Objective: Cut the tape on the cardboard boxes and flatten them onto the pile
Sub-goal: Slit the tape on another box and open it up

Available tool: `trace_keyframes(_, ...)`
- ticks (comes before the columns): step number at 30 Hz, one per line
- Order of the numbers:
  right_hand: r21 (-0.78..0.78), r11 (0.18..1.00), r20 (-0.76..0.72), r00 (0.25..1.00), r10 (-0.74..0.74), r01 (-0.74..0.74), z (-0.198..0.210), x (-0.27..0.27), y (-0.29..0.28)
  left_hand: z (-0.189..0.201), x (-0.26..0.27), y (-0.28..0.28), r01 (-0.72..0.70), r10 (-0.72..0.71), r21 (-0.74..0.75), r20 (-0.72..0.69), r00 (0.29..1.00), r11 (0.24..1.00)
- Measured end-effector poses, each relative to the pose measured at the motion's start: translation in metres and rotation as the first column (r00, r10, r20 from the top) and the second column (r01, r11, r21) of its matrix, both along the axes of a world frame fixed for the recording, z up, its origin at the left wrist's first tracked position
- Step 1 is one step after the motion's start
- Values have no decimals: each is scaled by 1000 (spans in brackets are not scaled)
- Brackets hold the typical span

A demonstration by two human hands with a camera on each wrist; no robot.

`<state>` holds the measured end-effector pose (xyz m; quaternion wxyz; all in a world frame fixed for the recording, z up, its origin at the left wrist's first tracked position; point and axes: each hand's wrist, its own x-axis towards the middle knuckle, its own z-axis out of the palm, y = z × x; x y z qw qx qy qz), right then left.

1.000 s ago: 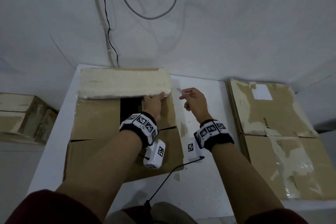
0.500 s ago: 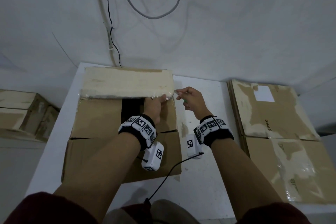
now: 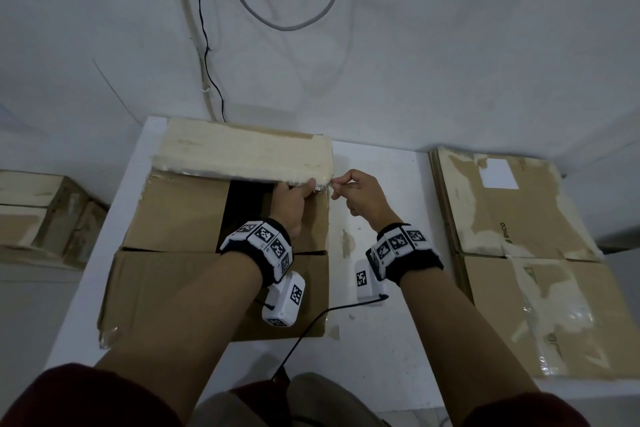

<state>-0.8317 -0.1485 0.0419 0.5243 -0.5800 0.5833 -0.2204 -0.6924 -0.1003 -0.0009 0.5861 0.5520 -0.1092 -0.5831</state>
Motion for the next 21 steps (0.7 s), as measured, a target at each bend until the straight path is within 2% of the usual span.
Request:
trace_keyframes(3,61,998,34,999,-9,7,5,0,0,-2,-1,2,-37,36,26,11,999,999)
trace_keyframes(7,199,978,96,994,49,-67,8,-3,8,10,-7,7,-34,34,-8,36,999,999)
trace_keyframes(9,254,967,198,980,-34,-18,6,2,12,18,-10,2,17,-14,-61,60,998,998)
trace_keyframes(10,256,967,210,975,-68,12,7,6,13,23,-11,1,16,-11,-82,62,998,996)
trace_keyframes(13,167,986,123,992,-24,3,10,11,15,35,-9,-4,-86,104,-121,144,984,989)
trace_keyframes(15,109,991,135,987,-93,78,4,0,19,40,-6,-8,-112,144,-142,239,960,983)
trace_keyframes(17,94,968,110,964,-241,232,-17,-22,30,44,-1,-12,-136,184,-177,298,937,975)
trace_keyframes(19,169,900,20,911,-411,402,-48,-46,50,50,6,-13,-140,208,-212,343,916,967)
trace_keyframes(21,162,877,-121,891,-437,452,-80,-65,72,58,13,-11,-107,199,-247,381,903,963)
